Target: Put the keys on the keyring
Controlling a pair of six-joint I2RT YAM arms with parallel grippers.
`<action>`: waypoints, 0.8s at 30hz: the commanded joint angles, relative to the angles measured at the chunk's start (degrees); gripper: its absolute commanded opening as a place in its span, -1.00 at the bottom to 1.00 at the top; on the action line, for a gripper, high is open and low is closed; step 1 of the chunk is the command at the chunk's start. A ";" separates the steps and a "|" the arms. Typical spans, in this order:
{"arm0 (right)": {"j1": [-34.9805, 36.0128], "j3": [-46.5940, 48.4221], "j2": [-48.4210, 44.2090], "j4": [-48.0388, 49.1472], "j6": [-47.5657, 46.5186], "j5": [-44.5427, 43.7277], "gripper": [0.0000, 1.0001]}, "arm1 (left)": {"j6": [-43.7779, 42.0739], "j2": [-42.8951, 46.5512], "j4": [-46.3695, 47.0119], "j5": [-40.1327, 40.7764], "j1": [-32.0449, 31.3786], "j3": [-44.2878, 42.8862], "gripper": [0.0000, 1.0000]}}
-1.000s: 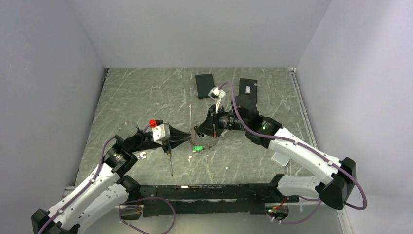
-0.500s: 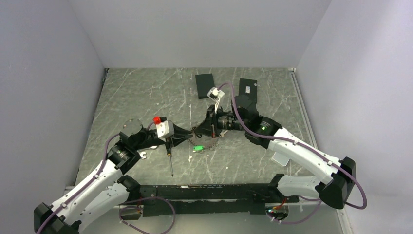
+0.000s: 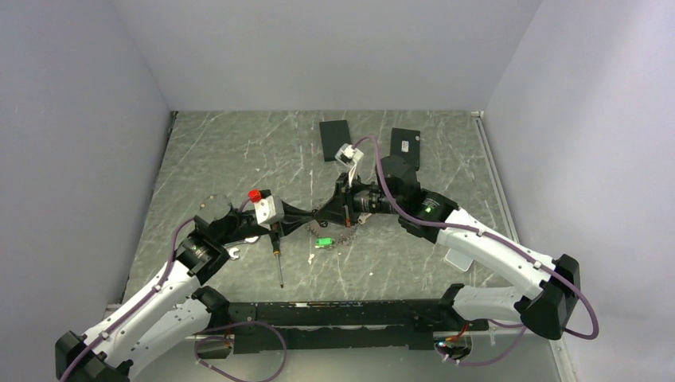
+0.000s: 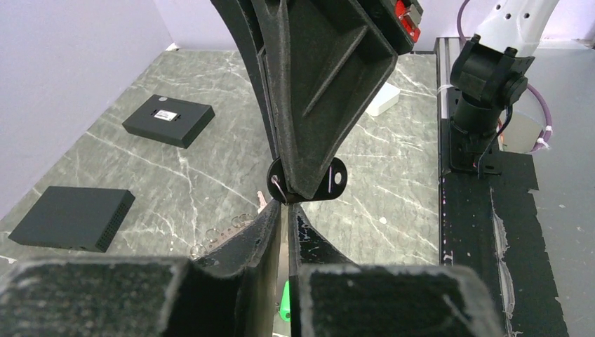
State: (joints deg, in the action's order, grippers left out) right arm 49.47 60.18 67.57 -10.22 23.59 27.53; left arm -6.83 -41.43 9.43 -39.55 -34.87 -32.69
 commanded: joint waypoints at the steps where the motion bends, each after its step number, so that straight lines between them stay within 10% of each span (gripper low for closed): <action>1: 0.67 0.85 0.11 2.75 -0.83 1.10 -1.00 | -0.92 0.56 2.62 0.42 -0.20 -0.96 -0.75; 24: 1.15 3.81 -0.99 -7.60 -8.43 -1.88 -1.00 | -2.79 0.56 -7.74 -1.50 -0.20 -4.58 -1.00</action>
State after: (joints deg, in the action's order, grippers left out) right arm 50.28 60.82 68.12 -15.00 19.00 27.16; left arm -7.81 -41.12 2.96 -38.30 -34.85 -34.35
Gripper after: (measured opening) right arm 0.022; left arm 0.011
